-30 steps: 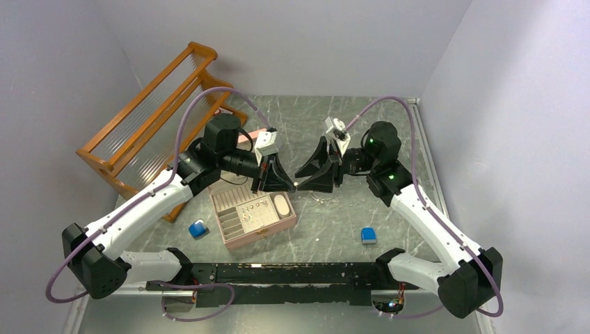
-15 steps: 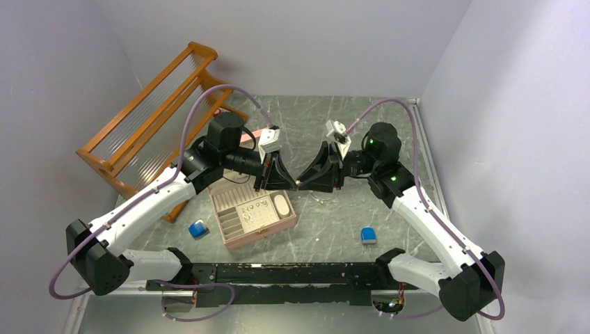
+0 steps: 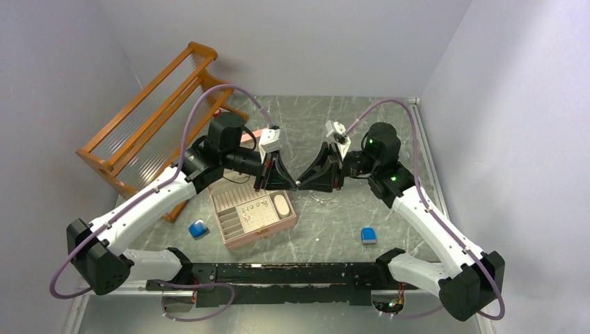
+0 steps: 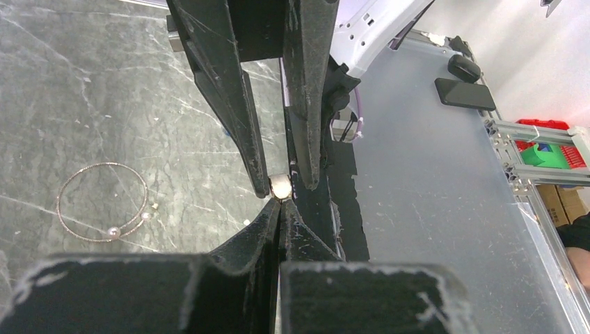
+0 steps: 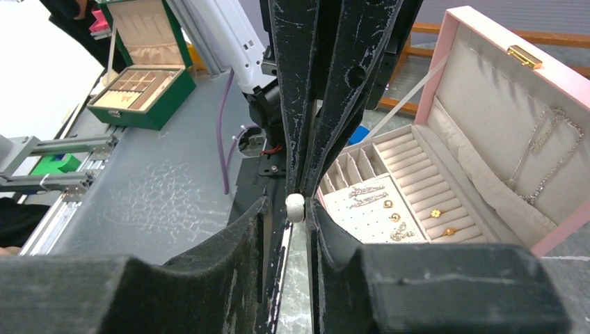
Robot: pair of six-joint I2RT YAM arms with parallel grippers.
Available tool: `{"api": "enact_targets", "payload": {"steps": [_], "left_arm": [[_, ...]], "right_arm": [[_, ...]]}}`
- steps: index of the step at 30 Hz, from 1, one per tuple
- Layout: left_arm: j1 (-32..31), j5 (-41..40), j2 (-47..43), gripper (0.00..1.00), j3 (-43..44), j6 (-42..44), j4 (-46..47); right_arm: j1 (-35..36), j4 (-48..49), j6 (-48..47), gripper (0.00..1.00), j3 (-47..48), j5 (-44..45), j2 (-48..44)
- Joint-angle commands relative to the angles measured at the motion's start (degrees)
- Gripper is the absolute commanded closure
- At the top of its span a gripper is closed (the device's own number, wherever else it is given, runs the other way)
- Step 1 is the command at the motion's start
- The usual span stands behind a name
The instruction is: Organize the mixed jewelry
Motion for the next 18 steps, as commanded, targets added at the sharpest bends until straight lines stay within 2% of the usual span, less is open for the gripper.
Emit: {"api": "enact_targets", "payload": {"steps": [1, 8, 14, 18], "left_arm": [[0.4, -0.1, 0.7, 0.95, 2.0, 0.0, -0.8], [0.4, 0.0, 0.9, 0.95, 2.0, -0.1, -0.7], [0.4, 0.4, 1.2, 0.95, 2.1, -0.3, -0.7], [0.4, 0.4, 1.1, 0.95, 1.9, -0.4, -0.6]], "right_arm": [[0.2, 0.6, -0.3, 0.71, 0.8, -0.2, -1.2], [0.2, -0.2, -0.5, 0.8, 1.0, -0.7, -1.4], [0.2, -1.1, -1.1, 0.74, 0.7, -0.1, -1.2], [0.4, -1.0, -0.8, 0.77, 0.7, 0.5, -1.1]]}}
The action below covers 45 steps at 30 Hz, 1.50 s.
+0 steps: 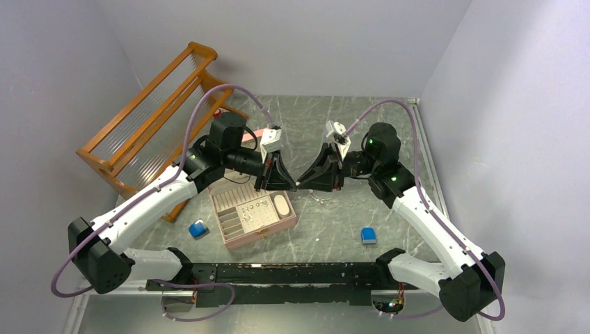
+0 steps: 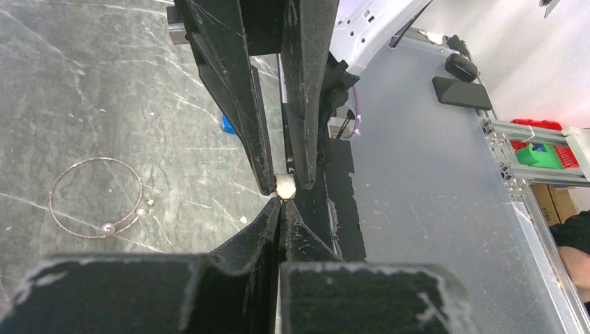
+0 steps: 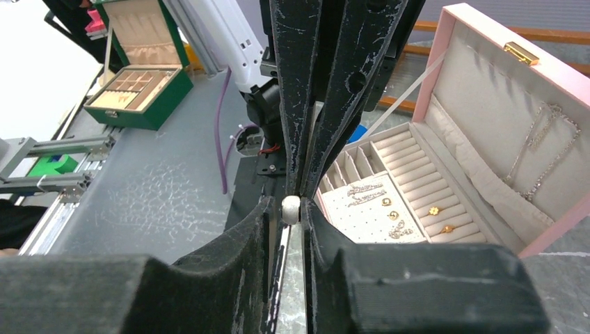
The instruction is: Organize the mixed jewelry
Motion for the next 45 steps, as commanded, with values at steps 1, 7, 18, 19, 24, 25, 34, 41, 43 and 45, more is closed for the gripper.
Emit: {"api": "enact_targets", "payload": {"steps": [1, 7, 18, 19, 24, 25, 34, 41, 43, 45], "left_arm": [[0.3, 0.2, 0.4, 0.95, 1.7, -0.4, 0.2], [0.5, 0.3, 0.6, 0.95, 2.1, -1.0, 0.0], [1.3, -5.1, -2.5, 0.55, 1.6, 0.3, -2.1], [1.4, -6.3, -3.4, 0.5, 1.2, 0.6, -2.4], [2.0, -17.8, -11.5, 0.36, -2.3, 0.6, -2.4], [2.0, -23.0, -13.3, 0.34, -3.0, 0.4, -2.4], [2.0, -56.6, -29.8, 0.29, -15.7, -13.7, 7.4], [1.9, -66.3, -33.9, 0.27, -20.2, -19.5, 7.4], [1.9, -68.9, -34.1, 0.27, -20.8, -20.9, 7.1], [1.9, -70.7, -34.5, 0.27, -21.6, -21.4, 7.5]], "right_arm": [[0.3, 0.0, 0.0, 0.8, 0.7, 0.4, -0.8], [0.3, -0.6, -0.1, 0.93, 1.0, 1.5, -0.4], [0.4, 3.0, 4.2, 0.93, -1.2, 7.5, -1.6], [0.4, 3.6, 4.8, 0.93, -1.6, 8.5, -1.8], [0.3, 6.1, 9.3, 0.91, -3.5, 13.3, -1.9], [0.4, 6.5, 10.4, 0.91, -4.0, 14.4, -1.8], [10.5, 7.8, 19.4, 0.91, -9.0, 37.4, -0.9], [21.2, 5.3, 28.5, 0.91, -10.4, 57.5, 3.8], [23.9, 5.2, 30.3, 0.91, -9.8, 60.5, 6.3], [25.9, 4.0, 31.7, 0.9, -8.3, 63.8, 9.4]]}}
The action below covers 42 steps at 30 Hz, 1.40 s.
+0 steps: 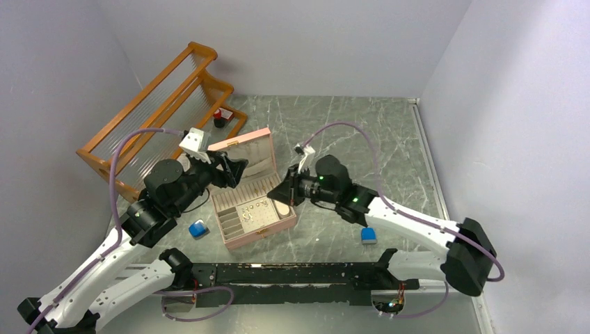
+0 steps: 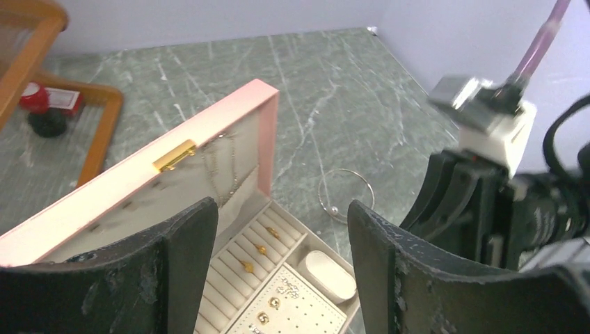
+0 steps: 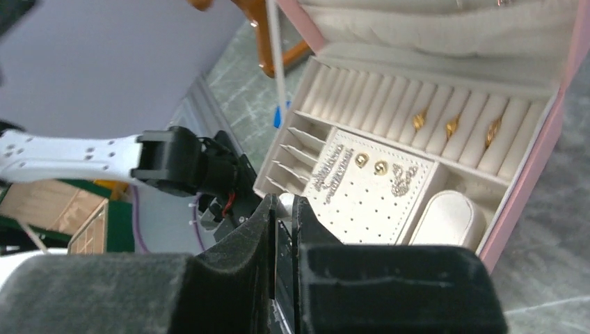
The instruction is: Organize the mixed jewelry
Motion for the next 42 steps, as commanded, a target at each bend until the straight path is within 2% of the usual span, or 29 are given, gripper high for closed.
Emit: {"api": "enact_targets", "payload": {"steps": [1, 8, 15, 25, 42], "left_arm": [[0.3, -7.2, -1.4, 0.26, -1.7, -3.2, 2.9], [0.4, -8.6, -2.9, 0.24, -2.6, -3.6, -0.1], [0.3, -6.6, -3.2, 0.29, -2.6, -2.0, -0.3], [0.4, -4.2, -3.5, 0.29, -3.1, -2.3, 0.4], [0.4, -4.0, -3.5, 0.29, -3.5, -2.6, 0.4]], "right_arm": [[4.4, -2.3, 5.8, 0.9, 2.4, 13.0, 5.9], [8.0, -4.1, 8.5, 0.91, 6.2, 17.0, 15.6], [9.0, -3.0, 7.8, 0.91, 8.8, 12.4, 22.1], [9.1, -1.4, 7.9, 0.91, 9.7, 10.4, 24.9], [9.5, -2.7, 7.1, 0.91, 9.5, 13.2, 25.3]]}}
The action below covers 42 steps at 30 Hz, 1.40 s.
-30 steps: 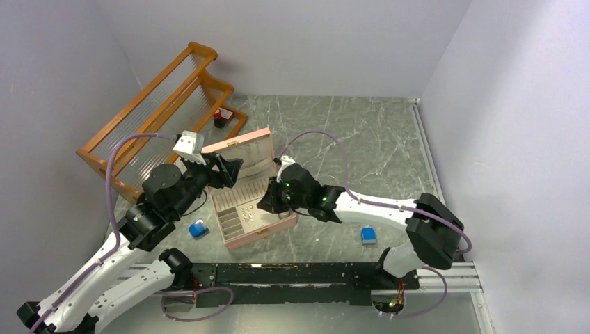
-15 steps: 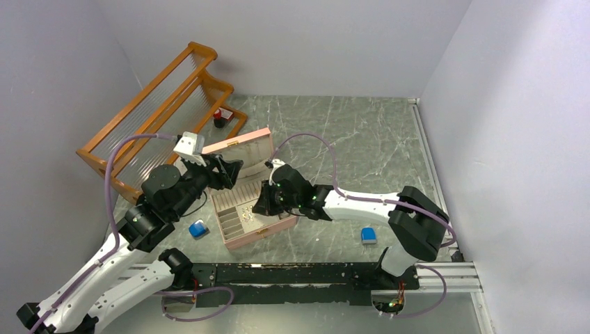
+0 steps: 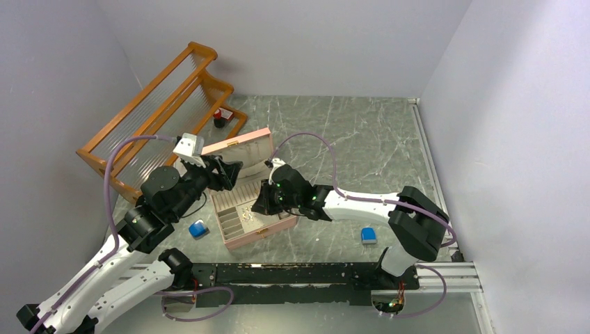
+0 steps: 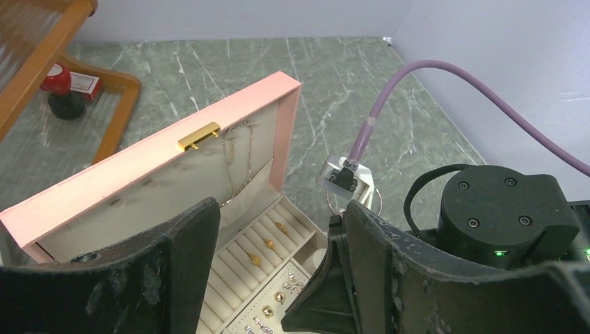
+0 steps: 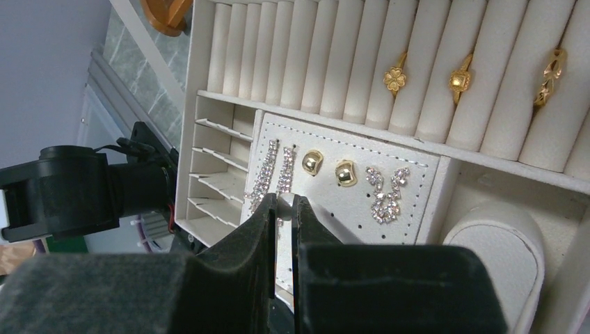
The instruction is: Organize the mixed jewelry
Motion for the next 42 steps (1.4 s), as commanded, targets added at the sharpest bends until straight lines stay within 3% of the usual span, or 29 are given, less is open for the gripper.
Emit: {"api": "enact_targets", "payload": {"steps": [1, 31, 34, 39, 42], "left_arm": [[0.3, 1.0, 0.0, 0.29, -0.2, 0.2, 0.7], [0.4, 1.1, 0.6, 0.3, -0.2, 0.2, 0.5], [0.3, 1.0, 0.5, 0.3, -0.2, 0.2, 0.4], [0.4, 1.8, 0.7, 0.3, -0.4, -0.1, 0.9], [0.4, 1.8, 1.1, 0.3, -0.1, 0.0, 0.4]], "right_arm": [[0.5, -1.0, -0.8, 0.91, 1.4, 1.2, 0.5], [1.0, -2.9, -2.7, 0.9, 2.3, 1.9, 2.8], [1.2, -4.4, -2.6, 0.82, 2.9, 2.9, 2.9], [1.6, -5.1, -1.3, 0.62, 2.9, 6.2, 1.5], [1.9, -6.5, -1.3, 0.58, 3.6, 8.4, 1.1]]}}
